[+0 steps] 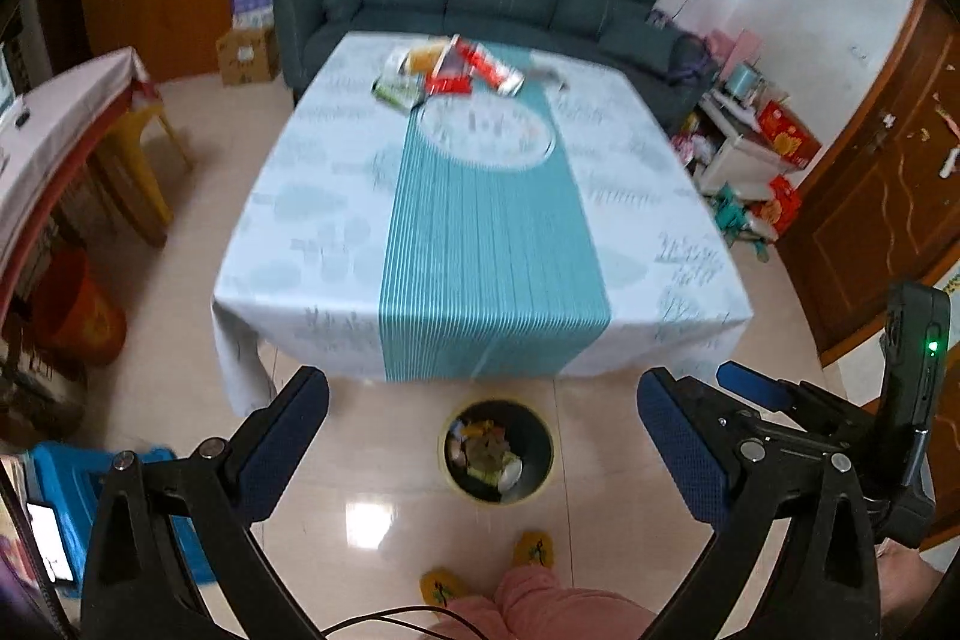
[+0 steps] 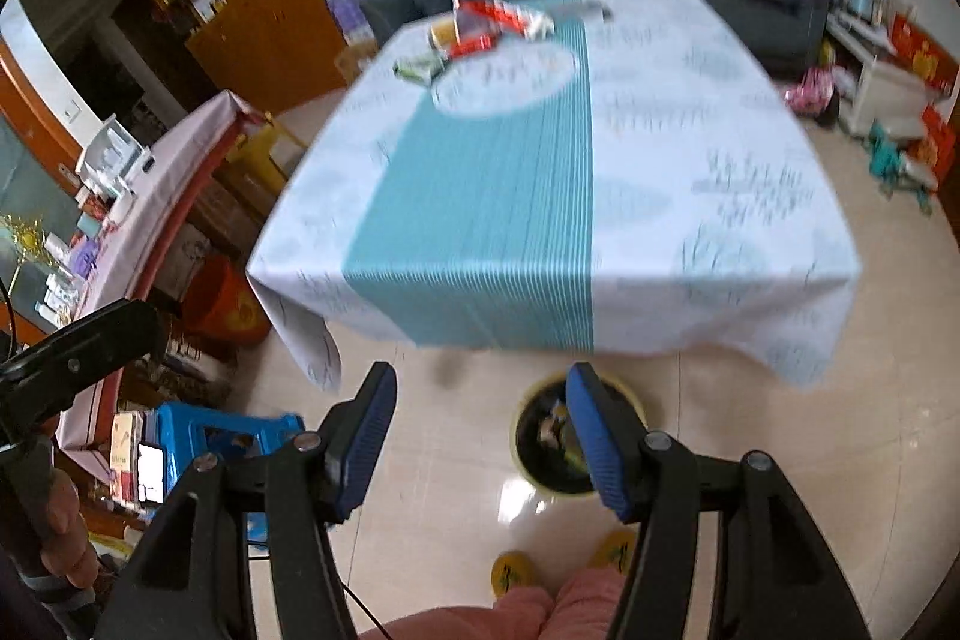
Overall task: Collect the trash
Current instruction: 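Raise both tools back toward the table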
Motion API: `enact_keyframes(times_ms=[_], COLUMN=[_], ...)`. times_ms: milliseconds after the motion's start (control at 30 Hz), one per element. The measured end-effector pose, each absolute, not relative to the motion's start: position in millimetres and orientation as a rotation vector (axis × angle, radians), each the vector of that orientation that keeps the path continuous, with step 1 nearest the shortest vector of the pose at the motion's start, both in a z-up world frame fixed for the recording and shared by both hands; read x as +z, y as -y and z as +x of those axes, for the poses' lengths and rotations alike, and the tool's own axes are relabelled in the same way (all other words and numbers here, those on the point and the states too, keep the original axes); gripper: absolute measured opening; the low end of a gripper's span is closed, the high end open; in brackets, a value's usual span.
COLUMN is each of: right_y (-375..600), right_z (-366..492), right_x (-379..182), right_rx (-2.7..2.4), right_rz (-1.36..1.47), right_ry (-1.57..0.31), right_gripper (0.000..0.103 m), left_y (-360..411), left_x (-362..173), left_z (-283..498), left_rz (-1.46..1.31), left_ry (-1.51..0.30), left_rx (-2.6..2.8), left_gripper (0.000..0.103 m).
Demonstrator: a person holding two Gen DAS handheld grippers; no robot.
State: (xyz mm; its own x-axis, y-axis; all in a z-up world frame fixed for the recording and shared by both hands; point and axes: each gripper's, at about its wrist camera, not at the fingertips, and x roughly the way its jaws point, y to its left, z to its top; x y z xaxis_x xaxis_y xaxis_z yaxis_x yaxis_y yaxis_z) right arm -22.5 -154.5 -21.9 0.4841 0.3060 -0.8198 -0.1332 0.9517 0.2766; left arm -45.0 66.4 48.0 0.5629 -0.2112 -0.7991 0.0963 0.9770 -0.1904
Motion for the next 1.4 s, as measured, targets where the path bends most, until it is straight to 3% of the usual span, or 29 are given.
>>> enact_keyframes(times_ms=[533, 833, 1100, 1400], right_y=[179, 230, 277, 290], right_z=[40, 169, 327, 483], right_x=[73, 113, 98, 19], right_rx=[0.25, 0.334, 0.452, 0.553], right_rz=[0.114, 0.085, 0.066, -0.039], right_ry=[-0.829, -0.771, -0.866, -0.998], right_gripper=[0.059, 0.059, 0.059, 0.059], left_y=[-33, 10, 65, 88], left_x=[138, 159, 116, 18], left_z=[34, 147, 317, 453], left_rz=[-0.013, 0.015, -0.044, -0.113], left_ry=[-0.764, -0.71, -0.918, -1.11], left_rx=[-0.179, -0.099, -0.003, 0.159], left_gripper=[0.102, 0.102, 0.102, 0.1])
